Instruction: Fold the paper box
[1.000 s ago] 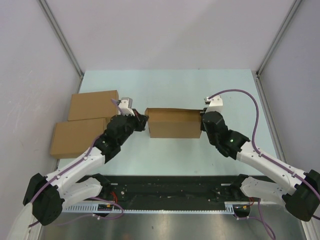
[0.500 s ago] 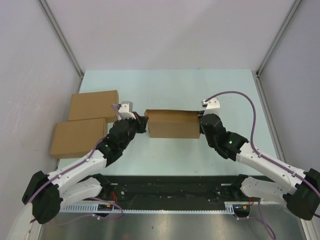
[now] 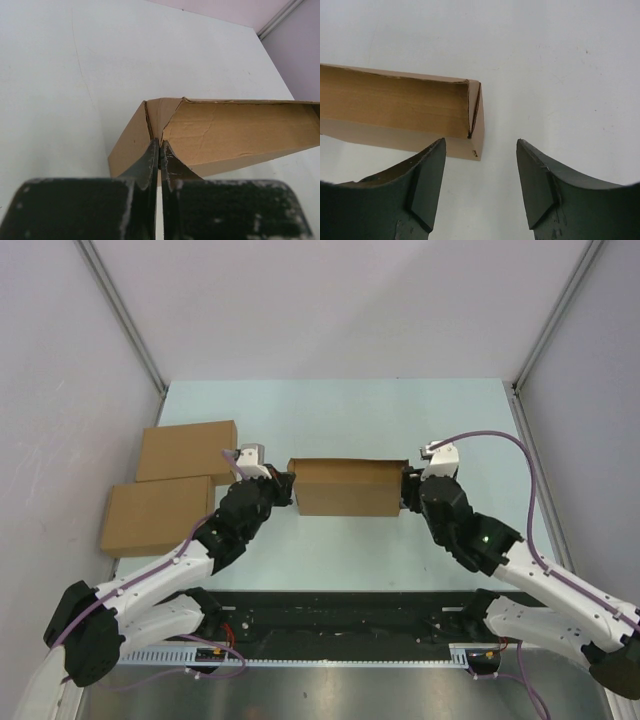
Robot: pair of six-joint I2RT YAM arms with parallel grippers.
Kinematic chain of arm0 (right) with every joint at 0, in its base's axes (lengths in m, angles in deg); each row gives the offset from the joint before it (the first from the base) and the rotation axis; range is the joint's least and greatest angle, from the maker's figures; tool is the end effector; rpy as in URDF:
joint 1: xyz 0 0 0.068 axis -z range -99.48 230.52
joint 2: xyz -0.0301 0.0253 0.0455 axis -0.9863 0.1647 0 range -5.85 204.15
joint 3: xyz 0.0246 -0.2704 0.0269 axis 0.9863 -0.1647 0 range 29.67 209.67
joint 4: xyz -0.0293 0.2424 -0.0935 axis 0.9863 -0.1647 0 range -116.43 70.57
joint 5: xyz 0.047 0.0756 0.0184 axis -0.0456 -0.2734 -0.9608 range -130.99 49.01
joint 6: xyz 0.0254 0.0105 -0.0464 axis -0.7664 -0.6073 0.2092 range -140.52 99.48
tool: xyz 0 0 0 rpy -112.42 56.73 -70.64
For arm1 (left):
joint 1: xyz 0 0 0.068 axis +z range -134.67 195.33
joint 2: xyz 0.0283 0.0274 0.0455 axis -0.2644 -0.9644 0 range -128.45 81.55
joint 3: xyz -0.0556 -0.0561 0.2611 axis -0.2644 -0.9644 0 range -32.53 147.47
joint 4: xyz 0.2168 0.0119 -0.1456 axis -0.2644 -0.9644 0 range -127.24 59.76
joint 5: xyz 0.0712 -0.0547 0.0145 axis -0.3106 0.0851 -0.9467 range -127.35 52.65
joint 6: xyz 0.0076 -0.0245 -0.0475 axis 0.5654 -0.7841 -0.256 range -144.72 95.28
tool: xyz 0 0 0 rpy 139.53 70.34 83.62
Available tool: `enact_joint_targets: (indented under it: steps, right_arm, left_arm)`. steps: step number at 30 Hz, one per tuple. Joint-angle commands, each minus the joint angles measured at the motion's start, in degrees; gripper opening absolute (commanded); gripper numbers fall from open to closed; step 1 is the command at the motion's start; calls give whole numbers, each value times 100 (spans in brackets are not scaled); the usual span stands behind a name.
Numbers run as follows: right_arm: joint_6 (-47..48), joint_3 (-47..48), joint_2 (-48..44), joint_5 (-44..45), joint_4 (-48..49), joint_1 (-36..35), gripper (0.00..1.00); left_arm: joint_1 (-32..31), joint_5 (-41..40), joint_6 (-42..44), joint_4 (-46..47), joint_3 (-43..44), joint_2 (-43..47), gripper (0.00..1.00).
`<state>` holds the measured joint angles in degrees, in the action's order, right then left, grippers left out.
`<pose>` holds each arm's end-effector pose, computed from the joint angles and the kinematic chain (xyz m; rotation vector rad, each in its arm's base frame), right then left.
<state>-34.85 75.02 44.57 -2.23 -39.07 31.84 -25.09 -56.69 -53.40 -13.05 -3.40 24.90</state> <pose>0.1445 0.1306 0.3125 -0.1486 1.8976 0.0647 0.1796 -0.1374 0.2547 -0.0689 1.7762 -0.5855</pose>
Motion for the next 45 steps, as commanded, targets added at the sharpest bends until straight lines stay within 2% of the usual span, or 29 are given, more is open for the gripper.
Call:
enact_joint_targets:
  steps: [1, 7, 15, 23, 29, 32, 33, 36, 37, 40, 45]
  right_arm:
    - [-44, 246, -435, 114, 56, -18, 64]
    - [-237, 361, -541, -254, 320, 262, 67]
    - [-992, 361, -24, -1941, 724, 1598, 68]
    - [-1248, 353, 179, -2751, 1146, 2030, 69]
    - [-1126, 300, 4, -2690, 1059, 2056, 67]
    - [-1029, 282, -110, -2681, 927, 2056, 59]
    - [-1002, 273, -145, -2672, 875, 2056, 53]
    - [-818, 151, -365, -2532, 664, 2004, 42]
    - [-756, 124, -409, -2445, 585, 1969, 41]
    - [-475, 98, -515, -2173, 330, 1741, 41]
    - [-273, 106, -375, -1776, 118, 1283, 45]
  left_arm:
    - [-79, -176, -137, -700, -153, -180, 3]
    - [-185, -325, -76, -700, -214, -75, 4]
    - [-229, -369, -32, -805, -162, -22, 4]
    - [-247, -352, -67, -779, -126, -119, 5]
    - [-264, -378, -58, -779, -100, -180, 5]
    - [-273, -405, -58, -770, -74, -224, 5]
    - [-273, -405, -49, -779, -47, -224, 5]
    - [-273, -431, -23, -831, 5, -233, 5]
    - [-273, -431, 3, -831, 14, -225, 5]
    - [-273, -440, 56, -901, 102, -251, 5]
    - [-273, -449, 74, -902, 111, -286, 5]
